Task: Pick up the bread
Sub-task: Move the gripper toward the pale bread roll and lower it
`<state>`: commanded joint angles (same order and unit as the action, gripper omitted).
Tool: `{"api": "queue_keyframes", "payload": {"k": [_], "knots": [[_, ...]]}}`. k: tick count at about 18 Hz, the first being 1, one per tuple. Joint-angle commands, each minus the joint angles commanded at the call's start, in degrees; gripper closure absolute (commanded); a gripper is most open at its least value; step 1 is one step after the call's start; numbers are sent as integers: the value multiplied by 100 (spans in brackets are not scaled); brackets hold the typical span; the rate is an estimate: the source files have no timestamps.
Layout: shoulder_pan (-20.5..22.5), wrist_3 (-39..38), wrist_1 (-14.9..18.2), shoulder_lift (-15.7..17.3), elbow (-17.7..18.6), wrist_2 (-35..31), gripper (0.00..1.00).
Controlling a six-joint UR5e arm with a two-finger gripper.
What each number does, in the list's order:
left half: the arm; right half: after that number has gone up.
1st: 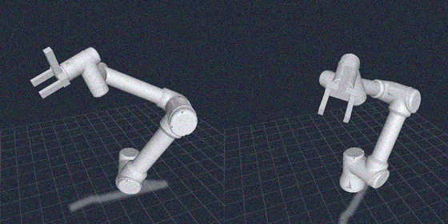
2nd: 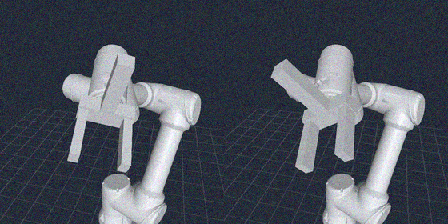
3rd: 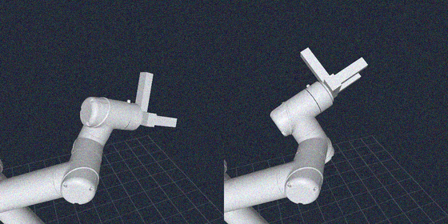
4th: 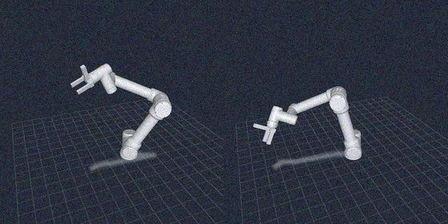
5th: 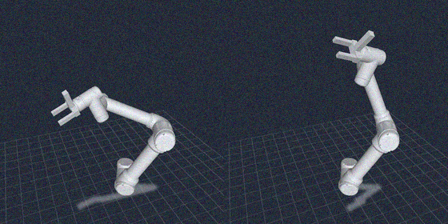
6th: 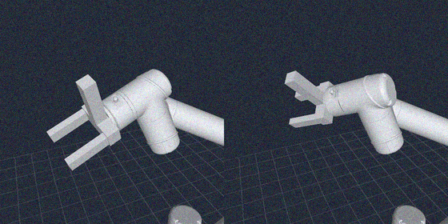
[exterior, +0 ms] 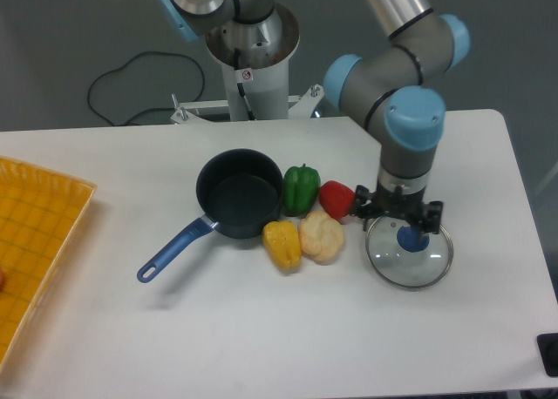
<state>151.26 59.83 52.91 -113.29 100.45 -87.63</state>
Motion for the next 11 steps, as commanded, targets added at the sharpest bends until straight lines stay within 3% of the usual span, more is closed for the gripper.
{"api": "queue_keyframes", "payload": {"k": [3, 9, 11], "knots": [[-53, 248, -97, -27, 203, 9, 3], [-229, 679, -106, -246, 194, 35, 4], [-281, 714, -106, -290, 185, 35, 13]]}}
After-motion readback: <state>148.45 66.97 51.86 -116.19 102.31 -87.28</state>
